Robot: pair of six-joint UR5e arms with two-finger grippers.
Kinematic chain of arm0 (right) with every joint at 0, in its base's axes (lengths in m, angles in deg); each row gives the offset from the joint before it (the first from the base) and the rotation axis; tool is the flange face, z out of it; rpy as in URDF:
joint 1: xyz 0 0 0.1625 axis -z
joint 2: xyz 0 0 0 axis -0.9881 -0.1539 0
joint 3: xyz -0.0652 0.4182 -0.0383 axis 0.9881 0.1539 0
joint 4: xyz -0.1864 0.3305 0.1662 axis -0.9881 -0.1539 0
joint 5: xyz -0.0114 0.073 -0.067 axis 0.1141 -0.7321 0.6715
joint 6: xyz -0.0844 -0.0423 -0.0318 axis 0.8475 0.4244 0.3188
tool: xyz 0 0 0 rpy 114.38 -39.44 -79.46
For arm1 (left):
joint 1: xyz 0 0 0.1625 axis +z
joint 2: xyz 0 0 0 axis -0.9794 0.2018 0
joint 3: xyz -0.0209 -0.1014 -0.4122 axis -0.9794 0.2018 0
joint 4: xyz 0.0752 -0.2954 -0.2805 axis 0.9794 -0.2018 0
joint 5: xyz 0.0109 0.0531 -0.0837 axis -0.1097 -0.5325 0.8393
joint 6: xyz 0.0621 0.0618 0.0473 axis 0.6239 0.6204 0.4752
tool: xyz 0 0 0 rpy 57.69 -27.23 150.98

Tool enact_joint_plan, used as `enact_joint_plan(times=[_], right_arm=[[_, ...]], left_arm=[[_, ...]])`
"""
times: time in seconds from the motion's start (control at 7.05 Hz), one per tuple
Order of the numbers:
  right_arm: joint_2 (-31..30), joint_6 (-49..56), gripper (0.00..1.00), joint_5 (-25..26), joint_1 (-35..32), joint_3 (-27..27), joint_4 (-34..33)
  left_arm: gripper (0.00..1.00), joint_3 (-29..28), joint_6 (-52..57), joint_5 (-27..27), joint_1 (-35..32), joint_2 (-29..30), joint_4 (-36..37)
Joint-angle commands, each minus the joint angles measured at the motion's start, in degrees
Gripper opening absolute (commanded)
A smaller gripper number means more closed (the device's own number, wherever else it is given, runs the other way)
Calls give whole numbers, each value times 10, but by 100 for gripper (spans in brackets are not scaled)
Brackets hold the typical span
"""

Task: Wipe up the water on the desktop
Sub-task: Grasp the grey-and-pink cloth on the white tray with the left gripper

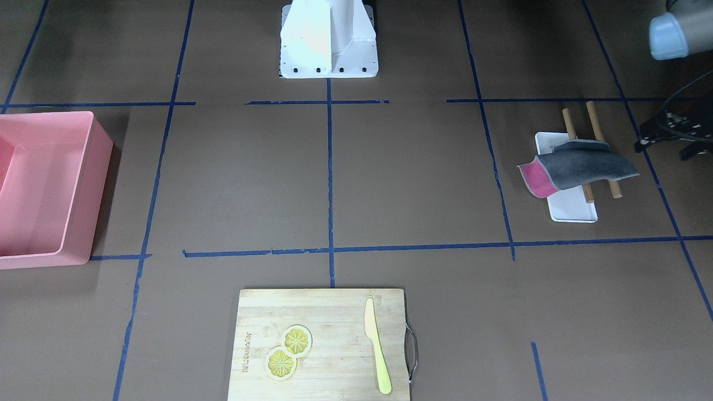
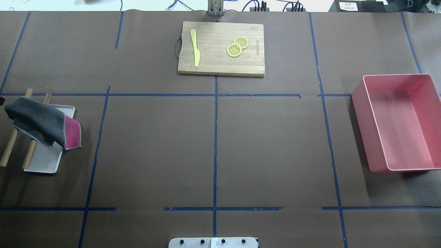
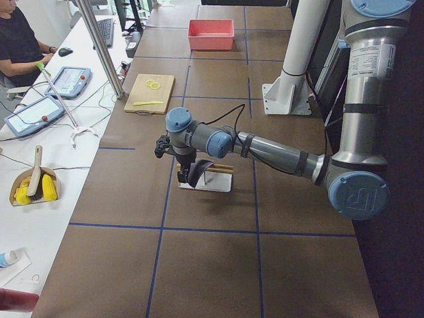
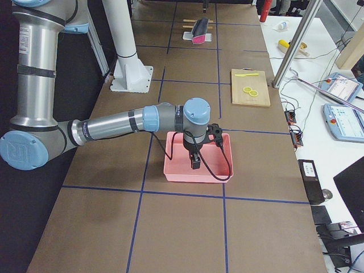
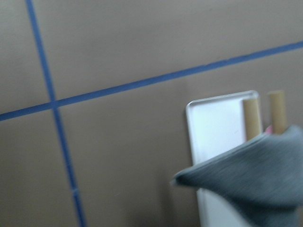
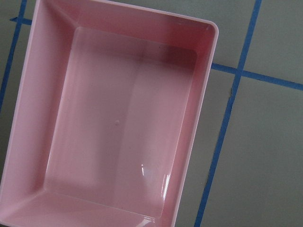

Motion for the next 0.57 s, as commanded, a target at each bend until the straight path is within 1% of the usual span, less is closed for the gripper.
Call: enact_joint_plan(times=[0.0, 0.14, 0.43], right_arm=[[0, 0, 100, 0, 0, 0, 0], [1, -1, 100, 0, 0, 0, 0], [1, -1, 100, -1, 0, 0, 0]], left_arm=[[99, -2, -72, -1, 33, 7, -29], [96, -2, -76, -3, 34, 16, -28], [96, -7, -74, -3, 38, 22, -29]])
